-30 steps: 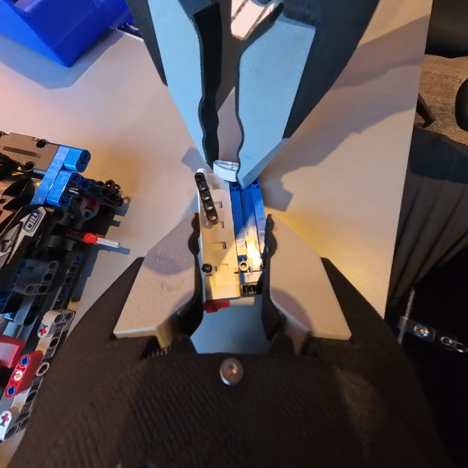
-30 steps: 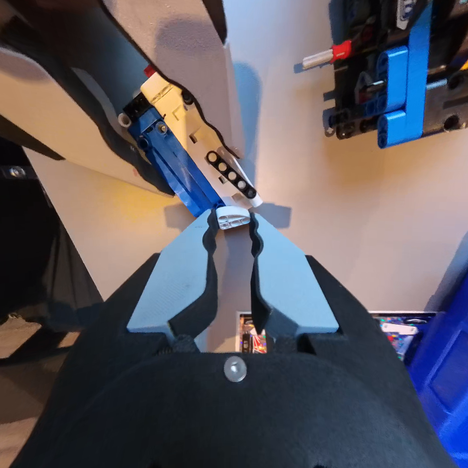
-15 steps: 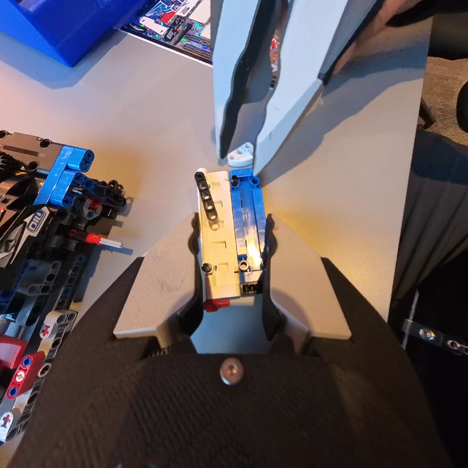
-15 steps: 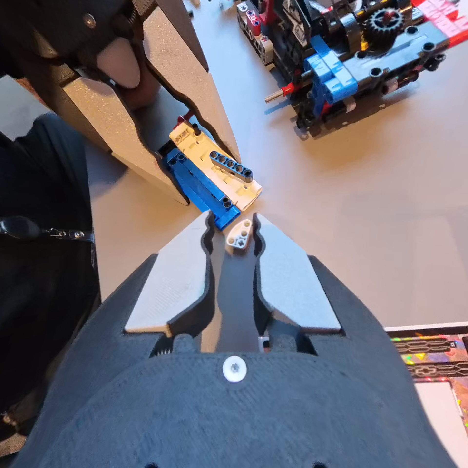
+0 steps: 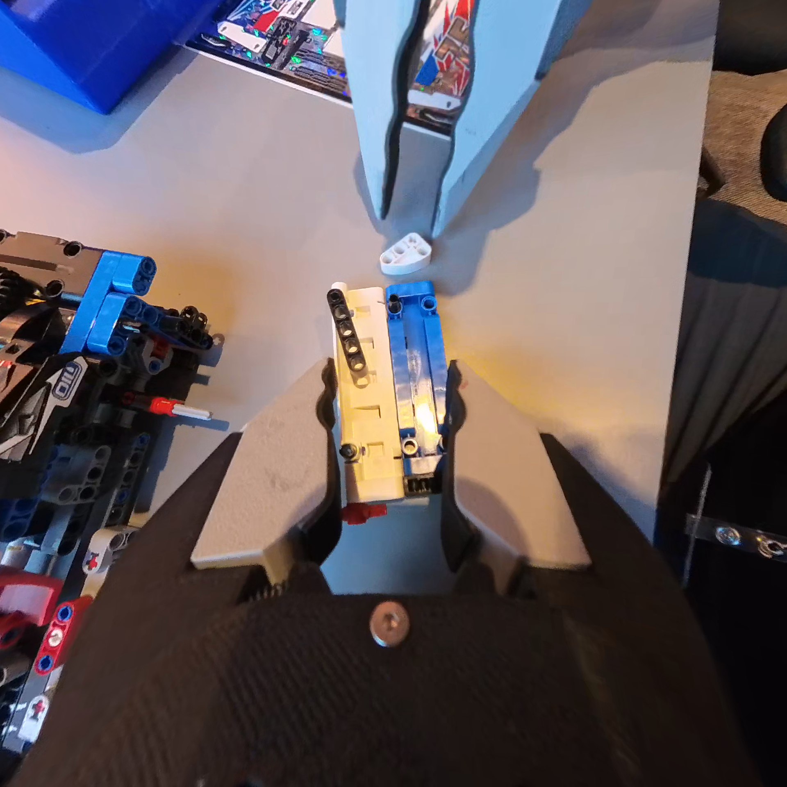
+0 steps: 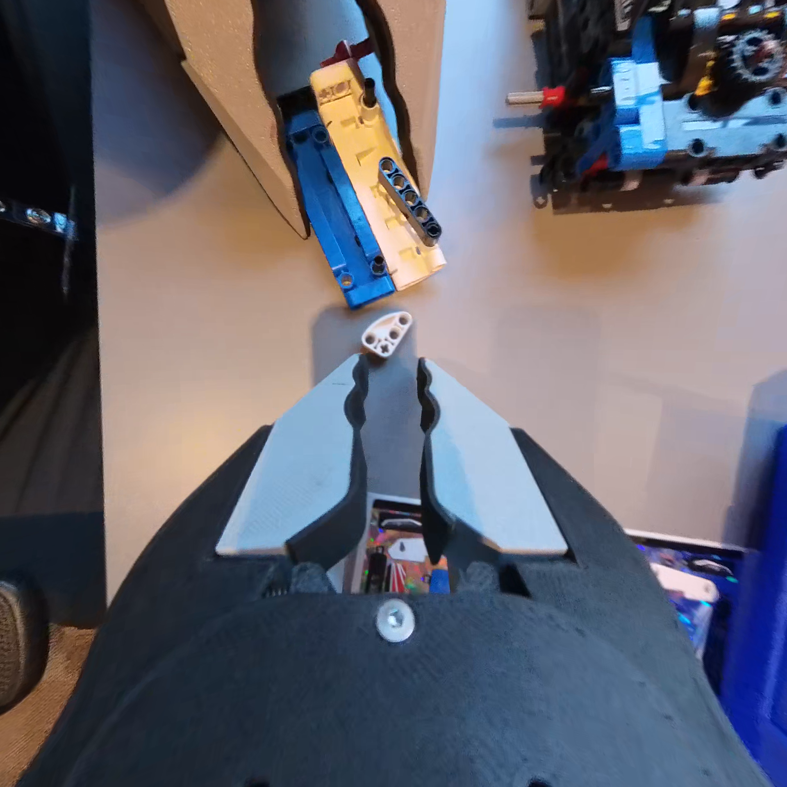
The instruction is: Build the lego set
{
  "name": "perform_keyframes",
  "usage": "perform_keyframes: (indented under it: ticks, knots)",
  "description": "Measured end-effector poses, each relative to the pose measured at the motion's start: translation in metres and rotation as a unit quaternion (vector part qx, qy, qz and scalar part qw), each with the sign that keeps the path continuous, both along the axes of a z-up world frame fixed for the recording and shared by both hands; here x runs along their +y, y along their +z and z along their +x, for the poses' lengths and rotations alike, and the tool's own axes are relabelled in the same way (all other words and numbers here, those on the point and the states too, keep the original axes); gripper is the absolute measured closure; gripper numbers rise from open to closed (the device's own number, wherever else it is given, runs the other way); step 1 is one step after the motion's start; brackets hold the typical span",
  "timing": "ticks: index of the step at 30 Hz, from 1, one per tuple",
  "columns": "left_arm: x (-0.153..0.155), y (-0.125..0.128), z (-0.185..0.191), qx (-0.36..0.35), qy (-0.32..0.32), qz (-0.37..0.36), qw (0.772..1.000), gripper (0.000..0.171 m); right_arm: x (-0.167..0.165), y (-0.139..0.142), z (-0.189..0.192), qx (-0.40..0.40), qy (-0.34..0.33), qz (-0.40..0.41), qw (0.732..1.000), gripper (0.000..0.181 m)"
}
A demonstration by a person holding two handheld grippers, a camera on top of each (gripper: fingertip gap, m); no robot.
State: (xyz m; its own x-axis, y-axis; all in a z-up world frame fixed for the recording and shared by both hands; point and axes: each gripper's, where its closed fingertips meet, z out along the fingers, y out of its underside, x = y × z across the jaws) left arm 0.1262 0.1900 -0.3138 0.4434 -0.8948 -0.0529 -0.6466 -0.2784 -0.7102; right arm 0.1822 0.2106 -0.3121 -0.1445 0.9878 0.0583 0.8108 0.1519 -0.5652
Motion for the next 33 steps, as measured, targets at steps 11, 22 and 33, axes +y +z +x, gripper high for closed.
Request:
perform_keyframes:
  ticks: [11, 22, 33]
  knots:
    - [-0.003, 0.001, -0.01, 0.037, -0.027, 0.001, 0.999, 0.12, -0.014, 0.016, -0.006, 0.041, -0.024, -0.004, 0.999, 0.165]
    - [-0.006, 0.001, -0.011, 0.051, -0.066, -0.026, 0.996, 0.119, -0.009, 0.001, -0.012, 0.026, 0.117, 0.038, 0.992, 0.155]
    - [-0.006, -0.002, -0.014, 0.045, -0.045, -0.047, 0.997, 0.12, -0.028, 0.002, 0.007, 0.002, 0.044, -0.027, 0.999, 0.166]
